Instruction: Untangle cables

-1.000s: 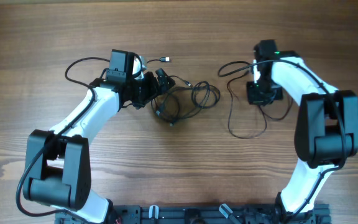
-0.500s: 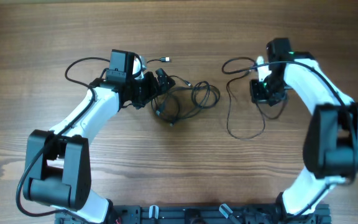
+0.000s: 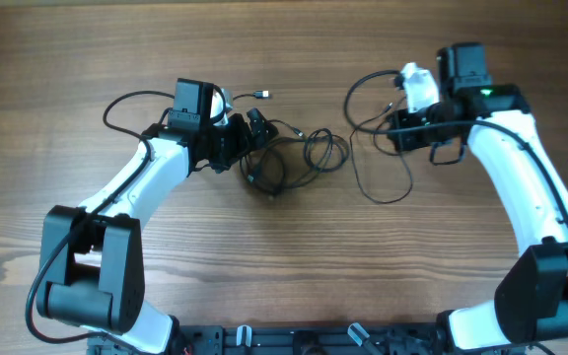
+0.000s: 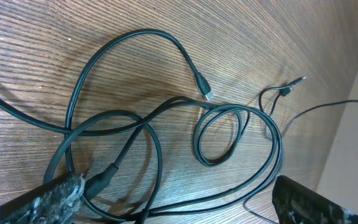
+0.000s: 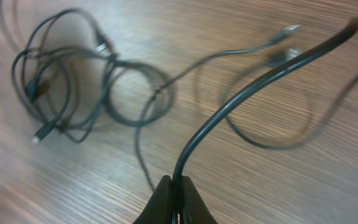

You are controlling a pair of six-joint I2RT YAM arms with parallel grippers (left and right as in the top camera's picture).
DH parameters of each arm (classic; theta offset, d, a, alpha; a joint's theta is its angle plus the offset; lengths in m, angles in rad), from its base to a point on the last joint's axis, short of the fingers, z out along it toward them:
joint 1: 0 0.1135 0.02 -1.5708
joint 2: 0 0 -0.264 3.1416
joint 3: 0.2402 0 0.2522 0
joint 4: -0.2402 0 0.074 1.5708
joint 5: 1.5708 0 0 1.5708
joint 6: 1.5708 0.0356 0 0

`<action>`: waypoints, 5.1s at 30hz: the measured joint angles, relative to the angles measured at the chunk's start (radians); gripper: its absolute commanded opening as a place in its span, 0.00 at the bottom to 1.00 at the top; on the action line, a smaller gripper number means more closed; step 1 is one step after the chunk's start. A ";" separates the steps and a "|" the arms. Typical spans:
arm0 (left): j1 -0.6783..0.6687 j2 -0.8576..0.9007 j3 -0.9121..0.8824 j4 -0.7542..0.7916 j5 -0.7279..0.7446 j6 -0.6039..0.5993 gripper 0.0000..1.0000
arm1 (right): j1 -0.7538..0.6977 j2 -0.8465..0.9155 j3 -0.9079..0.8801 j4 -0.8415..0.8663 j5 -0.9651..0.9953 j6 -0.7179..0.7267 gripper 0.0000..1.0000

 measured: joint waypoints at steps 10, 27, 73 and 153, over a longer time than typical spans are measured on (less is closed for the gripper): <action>0.000 0.000 0.000 0.000 0.000 0.000 1.00 | 0.181 0.010 0.000 0.011 0.068 -0.084 0.69; 0.000 0.000 0.000 0.000 0.000 0.000 1.00 | 0.262 0.264 0.000 0.103 0.254 -0.042 1.00; 0.000 0.000 0.000 0.000 0.000 0.000 1.00 | -0.092 -0.290 -0.007 0.141 0.268 -0.050 0.04; 0.000 0.000 0.000 0.000 0.000 0.000 1.00 | -0.075 0.333 0.024 0.084 0.284 0.123 1.00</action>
